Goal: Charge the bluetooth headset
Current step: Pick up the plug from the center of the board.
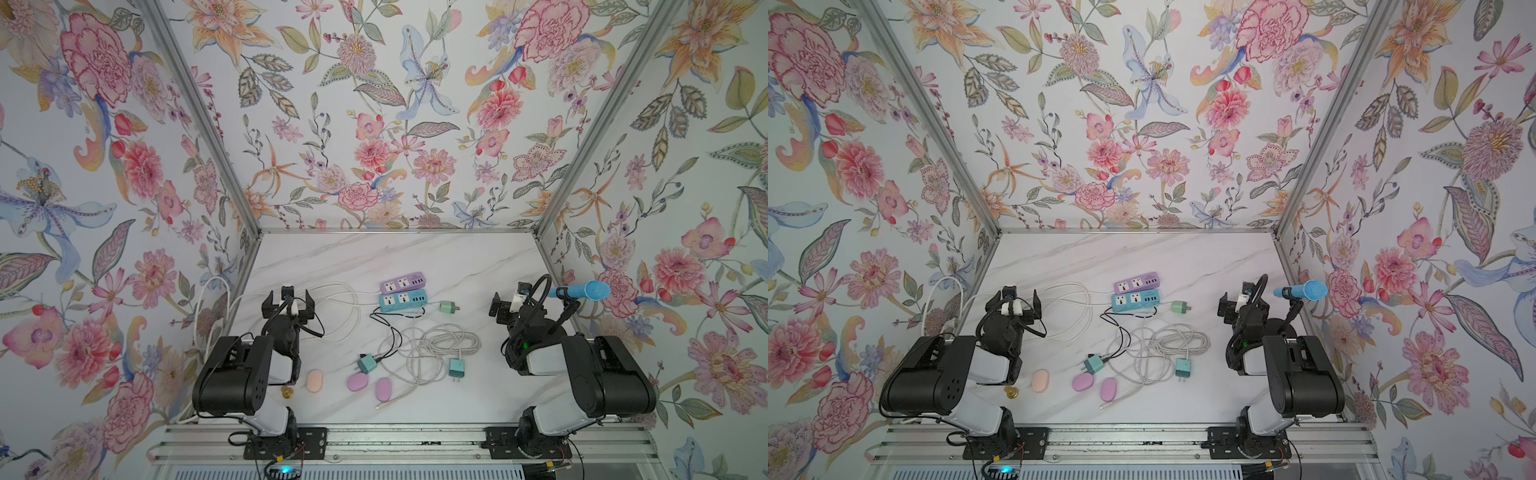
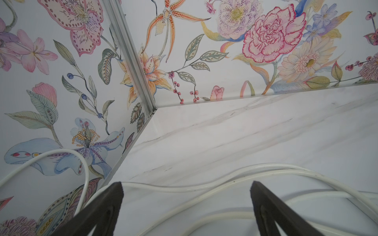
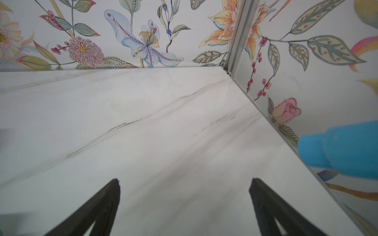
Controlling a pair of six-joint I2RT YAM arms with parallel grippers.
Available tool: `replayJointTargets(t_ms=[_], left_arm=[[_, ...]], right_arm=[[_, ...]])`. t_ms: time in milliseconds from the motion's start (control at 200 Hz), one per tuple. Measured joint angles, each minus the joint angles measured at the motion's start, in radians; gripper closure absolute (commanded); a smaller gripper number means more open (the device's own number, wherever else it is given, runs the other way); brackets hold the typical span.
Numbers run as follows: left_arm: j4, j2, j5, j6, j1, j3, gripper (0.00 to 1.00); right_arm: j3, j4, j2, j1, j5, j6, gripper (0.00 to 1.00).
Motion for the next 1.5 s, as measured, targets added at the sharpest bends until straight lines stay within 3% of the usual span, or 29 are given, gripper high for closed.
replayJointTargets(t_ms=[395,505,695,801,956,1096,1306,1501], left_arm=[[0.000,0.000,0.000,0.000,0.000,0.000,0.00],[-0.055,-0.061,-0.003,0.000,-0.001,0.001,0.00],[-0.319,-0.303,-0.105,-0.054,-0.019,0.097,0.00],[-0.547,-0.383,-0.229,-0.180,-0.024,0.223,0.00],[-0.903,-0.433,-0.354,-0.369,-0.024,0.393,0.00],[-1.066,-0.496,-0.335,-0.452,-0.019,0.383,0.00],[-1.203,-0.524,-0.164,-0.484,-0.019,0.369,0.00],[-1.304,-0.510,-0.062,-0.489,-0.035,0.422,0.01]], right_arm=[[0.000,0.000,0.000,0.000,0.000,0.000,0.01],[0.001,-0.025,-0.017,0.025,0.029,-0.005,0.01],[0.190,-0.365,-0.174,0.112,0.135,-0.009,0.01],[0.305,-0.509,-0.226,0.170,0.224,0.040,0.01],[0.372,-0.744,-0.254,0.347,0.364,0.092,0.01],[0.433,-0.958,-0.266,0.494,0.393,0.121,0.00],[0.507,-1.199,-0.334,0.712,0.345,0.182,0.18],[0.561,-1.401,-0.352,0.737,0.261,0.284,0.40]])
